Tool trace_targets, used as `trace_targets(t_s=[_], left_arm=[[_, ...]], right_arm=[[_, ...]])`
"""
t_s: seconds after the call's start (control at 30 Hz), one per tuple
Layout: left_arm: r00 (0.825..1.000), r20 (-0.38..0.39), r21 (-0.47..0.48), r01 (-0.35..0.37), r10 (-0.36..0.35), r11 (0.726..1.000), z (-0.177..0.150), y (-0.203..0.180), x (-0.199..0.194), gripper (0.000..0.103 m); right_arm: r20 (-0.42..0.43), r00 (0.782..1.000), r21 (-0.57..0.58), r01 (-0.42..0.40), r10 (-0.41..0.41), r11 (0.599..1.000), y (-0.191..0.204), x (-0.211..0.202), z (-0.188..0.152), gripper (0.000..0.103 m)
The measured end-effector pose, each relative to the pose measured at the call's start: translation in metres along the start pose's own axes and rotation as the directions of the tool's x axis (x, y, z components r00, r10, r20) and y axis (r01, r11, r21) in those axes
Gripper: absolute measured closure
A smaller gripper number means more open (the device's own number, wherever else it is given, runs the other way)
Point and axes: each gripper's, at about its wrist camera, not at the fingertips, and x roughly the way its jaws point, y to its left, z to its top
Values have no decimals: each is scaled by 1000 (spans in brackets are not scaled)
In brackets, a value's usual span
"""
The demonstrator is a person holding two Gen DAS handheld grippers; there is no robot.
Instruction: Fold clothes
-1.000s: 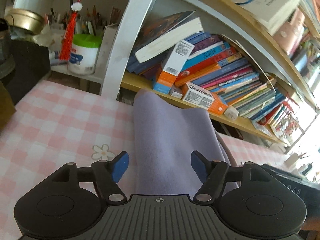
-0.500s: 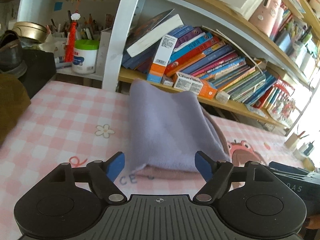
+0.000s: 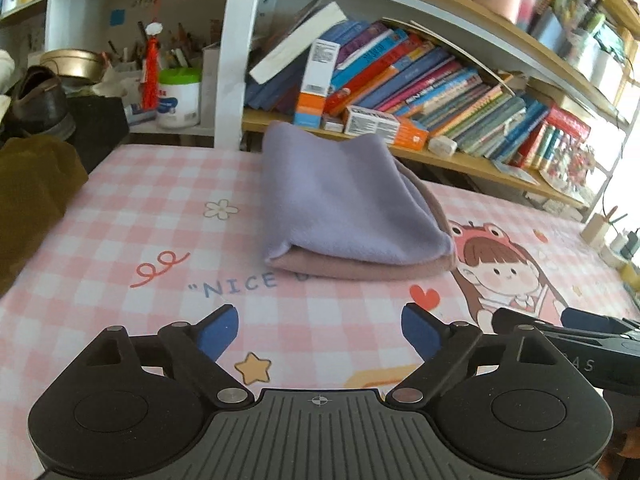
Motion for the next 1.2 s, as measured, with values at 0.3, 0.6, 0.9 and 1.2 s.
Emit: trace_targets(t_s=[0.3,0.6,0.9,1.2], left_arm=[[1000,-11,10,-4,4,1000,-7,-5,-4,12],[1000,-14,30,-20,21,999,-10,-8,-5,8],[999,-17,61,-36,37,997,-11,-12,-6,7],[999,-24,78,-43,45,996,-11,-14,-5,6]], right_arm=[[-15,1000,-4,3,-4,1000,2,-4,-8,6],[-13,1000,5,10,-10,1000,-2,-6,-10,6],[-15,1000,5,11,-11,1000,-3,-6,-10,6],[-22,1000,-11,8,-8,1000,-1,-4,-9,5]])
